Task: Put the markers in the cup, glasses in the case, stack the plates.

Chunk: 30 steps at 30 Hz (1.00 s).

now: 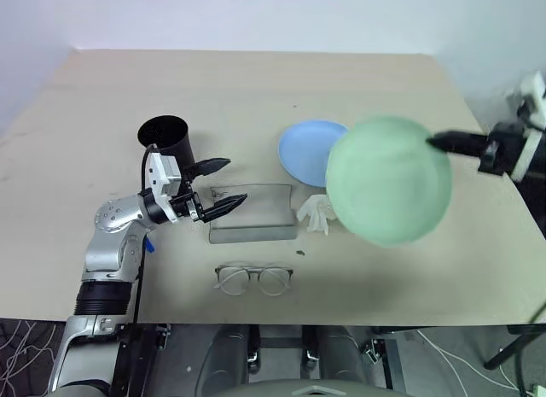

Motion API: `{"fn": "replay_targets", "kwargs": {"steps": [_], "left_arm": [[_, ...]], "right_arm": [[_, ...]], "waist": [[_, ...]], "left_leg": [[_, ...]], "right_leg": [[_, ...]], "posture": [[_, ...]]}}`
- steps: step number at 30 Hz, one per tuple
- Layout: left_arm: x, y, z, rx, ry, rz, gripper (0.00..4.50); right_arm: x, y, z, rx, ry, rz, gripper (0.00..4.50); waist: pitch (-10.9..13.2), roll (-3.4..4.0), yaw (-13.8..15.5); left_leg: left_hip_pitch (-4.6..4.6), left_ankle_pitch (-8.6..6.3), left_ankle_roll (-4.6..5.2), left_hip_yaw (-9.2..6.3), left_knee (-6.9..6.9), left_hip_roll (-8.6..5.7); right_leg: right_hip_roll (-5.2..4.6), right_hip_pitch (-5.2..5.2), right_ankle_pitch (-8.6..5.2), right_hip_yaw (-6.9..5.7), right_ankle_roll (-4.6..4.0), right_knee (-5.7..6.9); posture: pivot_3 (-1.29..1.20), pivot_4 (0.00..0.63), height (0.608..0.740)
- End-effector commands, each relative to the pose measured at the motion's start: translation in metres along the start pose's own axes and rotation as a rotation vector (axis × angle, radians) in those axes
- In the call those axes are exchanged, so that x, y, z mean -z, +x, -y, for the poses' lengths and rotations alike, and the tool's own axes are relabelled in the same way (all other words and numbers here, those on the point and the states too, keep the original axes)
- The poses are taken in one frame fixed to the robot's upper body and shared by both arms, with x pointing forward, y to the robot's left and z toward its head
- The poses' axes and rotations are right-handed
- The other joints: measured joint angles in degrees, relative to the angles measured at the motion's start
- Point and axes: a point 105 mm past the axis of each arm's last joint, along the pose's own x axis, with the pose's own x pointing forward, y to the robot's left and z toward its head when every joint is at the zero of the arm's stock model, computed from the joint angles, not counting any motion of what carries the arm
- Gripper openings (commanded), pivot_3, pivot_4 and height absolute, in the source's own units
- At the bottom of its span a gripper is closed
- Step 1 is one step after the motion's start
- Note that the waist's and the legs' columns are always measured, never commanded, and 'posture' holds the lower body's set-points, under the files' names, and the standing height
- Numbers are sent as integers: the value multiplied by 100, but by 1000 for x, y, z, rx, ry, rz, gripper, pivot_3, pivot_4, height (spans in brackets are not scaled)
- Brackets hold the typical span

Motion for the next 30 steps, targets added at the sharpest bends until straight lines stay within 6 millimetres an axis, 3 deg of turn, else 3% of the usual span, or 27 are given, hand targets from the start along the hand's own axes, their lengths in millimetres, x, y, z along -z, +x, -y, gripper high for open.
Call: {"fn": "replay_targets", "kwargs": {"steps": [1,5,10,14,20,23,30], "left_arm": [[-11,-1,-1,-10,52,23,4500],[-13,-5,1,-32,59,20,4500],[-16,-11,1,-70,71,17,4500],[-18,-16,3,-94,80,7,4500],[-19,-23,4,-122,85,-8,4500],[-20,-24,2,-133,91,-9,4500],[-20,-26,2,-141,92,-12,4500]], "right_arm": [[-8,29,18,90,49,28,27],[-9,71,31,170,84,17,27],[5,112,41,294,96,-41,27],[23,128,35,297,55,-133,27],[32,137,27,250,28,-196,27],[29,141,24,246,3,-187,649],[-2,140,24,251,-46,-79,3023]], "waist": [[0,0,-10],[3,6,-63],[4,6,-77],[4,7,-87],[6,10,-104],[6,10,-111],[6,11,-114]], "left_leg": [[-4,0,0,1,0,0],[-16,10,13,6,-2,-1],[-27,29,-12,21,-6,-8],[-26,27,-8,31,-8,-10],[-16,29,-7,35,-8,-8],[-12,29,-6,35,-8,-4],[-11,34,-12,35,-8,0]], "right_leg": [[0,-4,2,0,-2,0],[-1,-17,13,0,12,4],[-6,-28,14,1,15,10],[-6,-27,14,0,16,10],[0,-27,14,3,17,21],[11,-26,14,6,17,26],[17,-30,14,9,17,36]], "posture": [[0,150,681],[0,150,681],[0,150,681],[0,150,681],[0,150,681],[0,150,681],[0,150,681]]}}
